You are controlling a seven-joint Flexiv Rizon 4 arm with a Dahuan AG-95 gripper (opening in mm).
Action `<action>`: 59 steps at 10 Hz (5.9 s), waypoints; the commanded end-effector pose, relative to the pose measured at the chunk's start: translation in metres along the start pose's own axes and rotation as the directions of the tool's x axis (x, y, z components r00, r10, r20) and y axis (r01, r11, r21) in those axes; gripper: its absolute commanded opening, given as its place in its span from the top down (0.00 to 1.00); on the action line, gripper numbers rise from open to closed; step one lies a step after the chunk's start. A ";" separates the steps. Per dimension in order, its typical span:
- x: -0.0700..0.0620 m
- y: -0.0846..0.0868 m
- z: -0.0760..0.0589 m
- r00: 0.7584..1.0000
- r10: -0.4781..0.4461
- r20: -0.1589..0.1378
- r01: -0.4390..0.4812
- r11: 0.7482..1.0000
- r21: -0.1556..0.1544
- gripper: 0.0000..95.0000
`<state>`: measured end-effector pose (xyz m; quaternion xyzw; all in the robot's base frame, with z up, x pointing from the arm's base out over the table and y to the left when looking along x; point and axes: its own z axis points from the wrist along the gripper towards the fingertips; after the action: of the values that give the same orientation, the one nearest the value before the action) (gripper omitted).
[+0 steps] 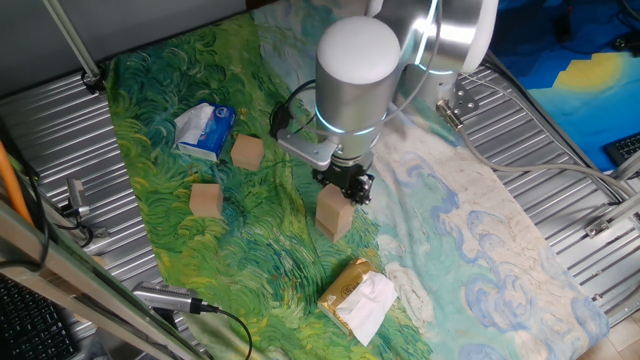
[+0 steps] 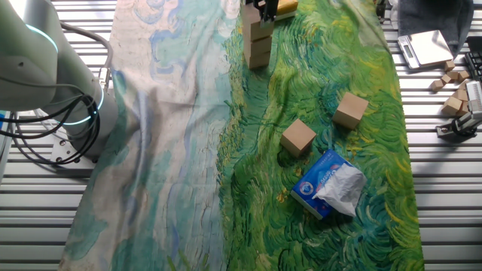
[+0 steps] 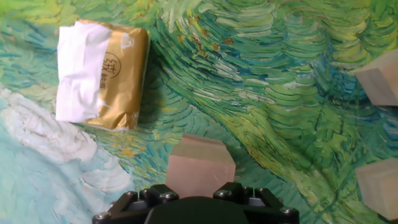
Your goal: Stack the blocks in a vertical line of five
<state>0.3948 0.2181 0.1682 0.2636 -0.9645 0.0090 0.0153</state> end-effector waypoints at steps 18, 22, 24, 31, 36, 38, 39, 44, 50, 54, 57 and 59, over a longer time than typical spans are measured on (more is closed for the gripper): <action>0.004 0.002 0.007 1.000 -0.001 0.028 0.001 1.000 0.000 1.00; 0.003 0.002 0.007 0.999 0.021 0.037 -0.020 0.999 -0.025 1.00; 0.003 0.002 0.007 0.999 0.021 0.035 -0.020 1.000 -0.023 1.00; 0.003 0.002 0.007 0.999 0.000 0.035 0.001 1.000 -0.018 0.80; 0.003 0.002 0.007 0.999 -0.013 0.032 0.013 1.000 -0.019 0.40; 0.003 0.002 0.007 0.999 -0.016 0.031 0.017 1.000 -0.019 0.40; 0.003 0.002 0.007 0.999 -0.020 0.031 0.020 1.000 -0.019 0.40; 0.007 0.002 0.010 0.999 -0.032 0.034 0.033 0.999 -0.020 0.20; 0.008 0.004 0.007 0.999 -0.032 0.026 0.032 0.999 -0.026 0.00; 0.007 0.003 -0.008 1.000 -0.023 -0.005 0.023 0.999 -0.042 0.00; 0.003 -0.008 -0.024 1.000 -0.012 -0.022 0.011 0.999 -0.041 0.00; -0.005 -0.031 -0.033 0.999 -0.034 -0.022 0.033 0.999 -0.040 0.00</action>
<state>0.4166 0.1937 0.1992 0.2739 -0.9614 -0.0051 0.0265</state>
